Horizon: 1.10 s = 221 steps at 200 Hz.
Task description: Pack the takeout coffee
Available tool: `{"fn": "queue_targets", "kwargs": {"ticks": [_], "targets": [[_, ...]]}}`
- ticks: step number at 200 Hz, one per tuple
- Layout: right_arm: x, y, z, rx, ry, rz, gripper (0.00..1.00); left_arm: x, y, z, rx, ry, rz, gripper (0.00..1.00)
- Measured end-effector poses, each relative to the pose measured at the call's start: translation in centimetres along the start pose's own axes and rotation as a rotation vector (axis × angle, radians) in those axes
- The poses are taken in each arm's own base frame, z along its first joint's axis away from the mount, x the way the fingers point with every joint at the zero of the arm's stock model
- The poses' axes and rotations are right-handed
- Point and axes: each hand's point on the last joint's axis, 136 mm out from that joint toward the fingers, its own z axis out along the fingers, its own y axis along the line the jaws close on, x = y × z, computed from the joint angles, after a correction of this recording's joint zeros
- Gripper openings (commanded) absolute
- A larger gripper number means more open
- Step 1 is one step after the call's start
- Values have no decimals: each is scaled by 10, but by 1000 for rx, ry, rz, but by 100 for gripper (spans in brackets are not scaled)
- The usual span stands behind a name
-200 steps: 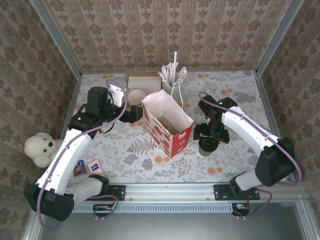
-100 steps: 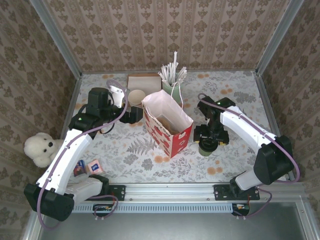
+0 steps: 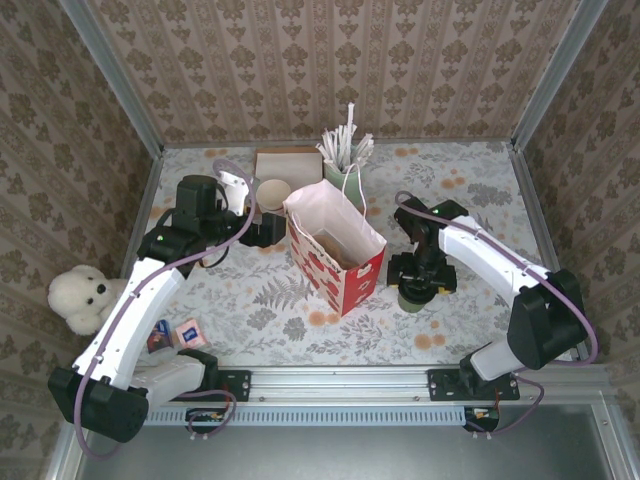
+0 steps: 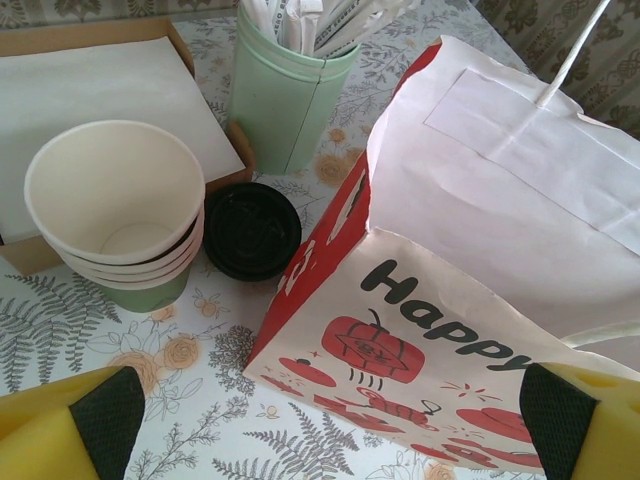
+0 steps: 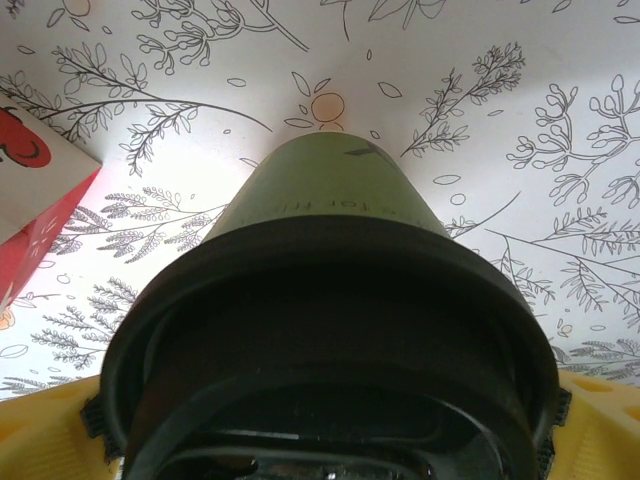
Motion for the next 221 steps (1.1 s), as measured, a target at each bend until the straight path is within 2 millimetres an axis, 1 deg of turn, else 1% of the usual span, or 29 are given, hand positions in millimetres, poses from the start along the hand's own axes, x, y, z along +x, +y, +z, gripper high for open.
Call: {"fn": "queue_targets", "kwargs": {"ticks": [50,122,148,156,221], "targets": [[1,-3,9,7,-1,7,98,0,0,0,0,0,0,100],[1,-7,1,-28,-91,19,96,0,0,0,0,1,-1,100],[0,-7,4,-31,-94,19,97,0,0,0,0,1,-1,100],[0,-7,4,-32,-97,20,100,0,0,0,0,1,-1,100],[-1,-5,3,-41,-106,45,100,2,1,1,-1,6,-3,100]]}}
